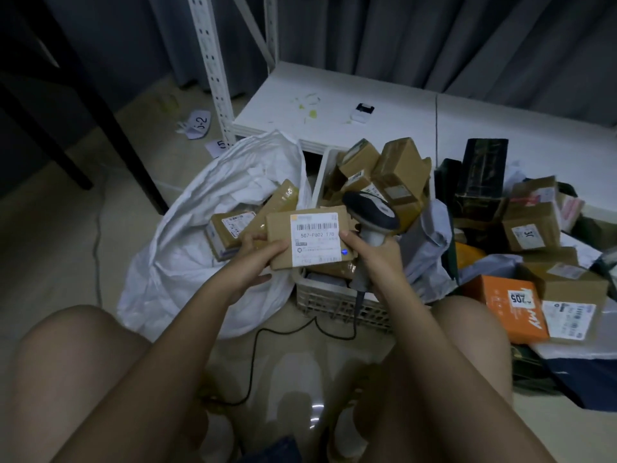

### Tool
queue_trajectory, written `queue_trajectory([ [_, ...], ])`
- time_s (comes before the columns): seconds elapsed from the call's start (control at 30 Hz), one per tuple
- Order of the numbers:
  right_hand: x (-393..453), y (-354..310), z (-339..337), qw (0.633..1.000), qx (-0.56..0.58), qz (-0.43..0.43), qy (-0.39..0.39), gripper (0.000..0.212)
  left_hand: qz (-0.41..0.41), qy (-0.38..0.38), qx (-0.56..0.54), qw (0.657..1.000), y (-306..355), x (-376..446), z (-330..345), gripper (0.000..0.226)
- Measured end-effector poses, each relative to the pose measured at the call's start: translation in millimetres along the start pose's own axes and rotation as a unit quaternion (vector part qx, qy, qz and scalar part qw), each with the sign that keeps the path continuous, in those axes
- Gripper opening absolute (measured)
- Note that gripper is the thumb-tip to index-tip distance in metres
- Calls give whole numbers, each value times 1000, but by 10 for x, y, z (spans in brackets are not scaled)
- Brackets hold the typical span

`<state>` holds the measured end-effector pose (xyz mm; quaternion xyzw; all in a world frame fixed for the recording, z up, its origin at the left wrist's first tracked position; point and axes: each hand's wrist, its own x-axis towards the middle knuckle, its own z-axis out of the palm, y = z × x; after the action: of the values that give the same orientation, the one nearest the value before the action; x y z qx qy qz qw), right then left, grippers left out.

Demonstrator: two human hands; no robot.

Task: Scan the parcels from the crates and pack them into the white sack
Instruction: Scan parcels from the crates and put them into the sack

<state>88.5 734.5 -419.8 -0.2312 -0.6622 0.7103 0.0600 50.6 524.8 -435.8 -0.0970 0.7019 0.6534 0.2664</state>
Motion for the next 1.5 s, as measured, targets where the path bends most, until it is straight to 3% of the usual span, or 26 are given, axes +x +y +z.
queue_trajectory([
  [0.1,-1,-78,107,999,-23,11,-19,21,23,17,-12,1000,22,-98,-69,55],
  [0.27,-48,-120,215,995,-58,-25,80,9,84,65,-50,993,40,-153,-177,65],
  [0.43,-217,-148,278,994,-106,-23,-7,11,115,107,-108,982,99,-72,-337,68],
  [0.7,-477,-212,366,976,-144,-84,-137,19,142,130,-85,978,216,32,-541,70],
  [0.87,-517,-183,366,976,-174,-92,-91,29,152,126,-80,977,205,40,-580,71],
  [1.07,-524,-221,327,978,-169,-80,-90,32,162,121,-67,977,196,41,-583,77],
  [1.3,-511,-224,316,981,-143,-78,-108,23,173,127,-67,974,175,59,-578,79],
  [1.4,-460,-200,336,987,-105,-67,-98,15,173,158,-79,969,80,128,-636,76],
  [1.5,-298,-153,386,994,-83,-48,-59,25,161,224,-88,957,-42,226,-745,74],
])
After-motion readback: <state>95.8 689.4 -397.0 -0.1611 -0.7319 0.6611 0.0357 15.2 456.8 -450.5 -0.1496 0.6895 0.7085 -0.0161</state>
